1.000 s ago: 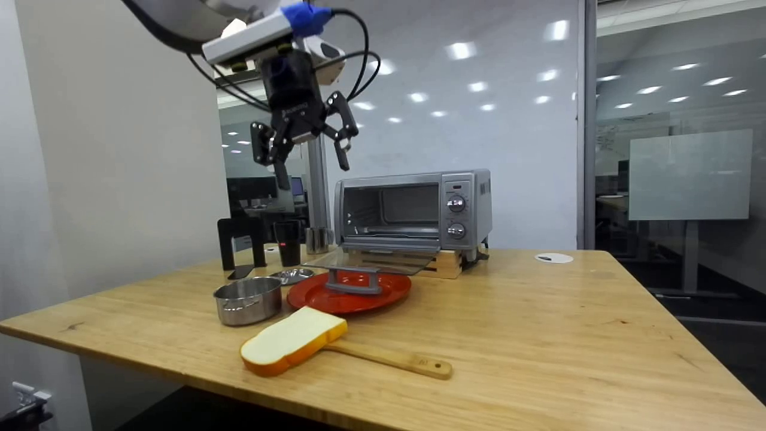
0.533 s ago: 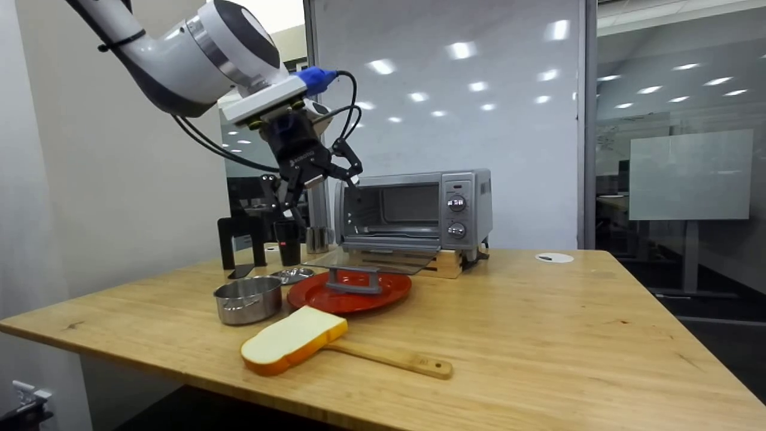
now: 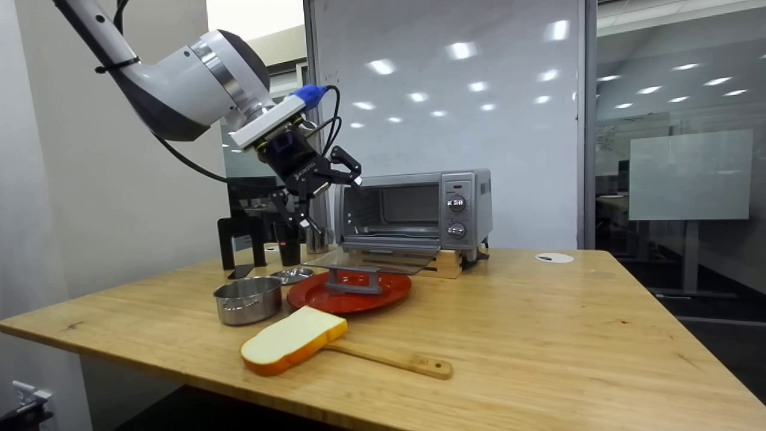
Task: Close the microwave
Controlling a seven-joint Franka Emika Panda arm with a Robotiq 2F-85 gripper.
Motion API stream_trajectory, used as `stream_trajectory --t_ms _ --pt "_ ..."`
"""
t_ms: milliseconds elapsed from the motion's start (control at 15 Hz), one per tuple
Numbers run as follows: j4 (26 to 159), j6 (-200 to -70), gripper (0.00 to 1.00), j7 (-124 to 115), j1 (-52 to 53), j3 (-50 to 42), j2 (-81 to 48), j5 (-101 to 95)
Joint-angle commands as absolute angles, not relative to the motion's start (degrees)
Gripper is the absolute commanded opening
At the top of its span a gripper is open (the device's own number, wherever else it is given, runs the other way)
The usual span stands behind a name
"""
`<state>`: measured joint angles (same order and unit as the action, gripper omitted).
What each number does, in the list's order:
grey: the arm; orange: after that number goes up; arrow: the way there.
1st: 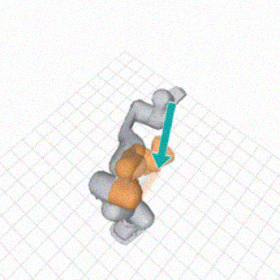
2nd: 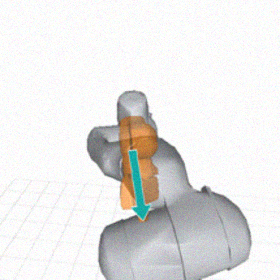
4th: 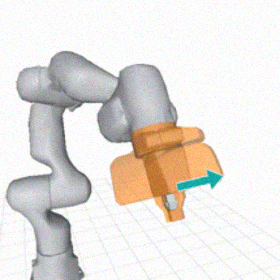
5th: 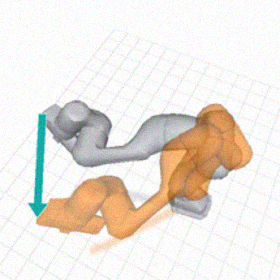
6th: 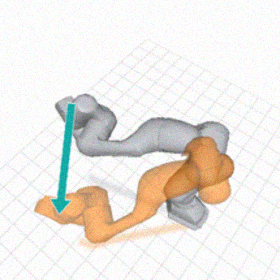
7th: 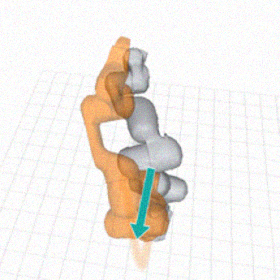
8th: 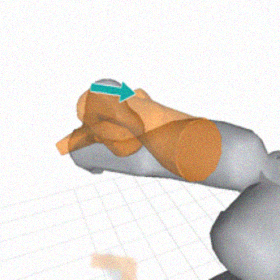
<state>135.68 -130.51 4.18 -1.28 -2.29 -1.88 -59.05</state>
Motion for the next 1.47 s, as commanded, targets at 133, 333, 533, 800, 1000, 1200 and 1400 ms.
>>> stream_trajectory --t_ms 133,333,533,800,1000,1200,1400 --pt "135.1 -136.2 1.00 -1.9 0.3 -0.4 -5.2 -62.1" --pt "134.5 -138.6 1.00 -3.8 1.2 0.4 -6.9 -63.3" --pt "134.5 -139.9 1.00 -5.5 2.2 0.9 -7.7 -65.6" --pt "133.3 -140.8 1.00 -6.5 3.1 1.6 -9.6 -69.3" --pt "131.5 -140.1 1.00 -4.9 3.5 2.1 -11.2 -68.6" --pt "132.9 -139.6 1.00 -5.4 3.4 2.2 -9.7 -67.9" --pt "132.9 -139.6 1.00 -5.4 3.4 2.2 -9.6 -67.9"
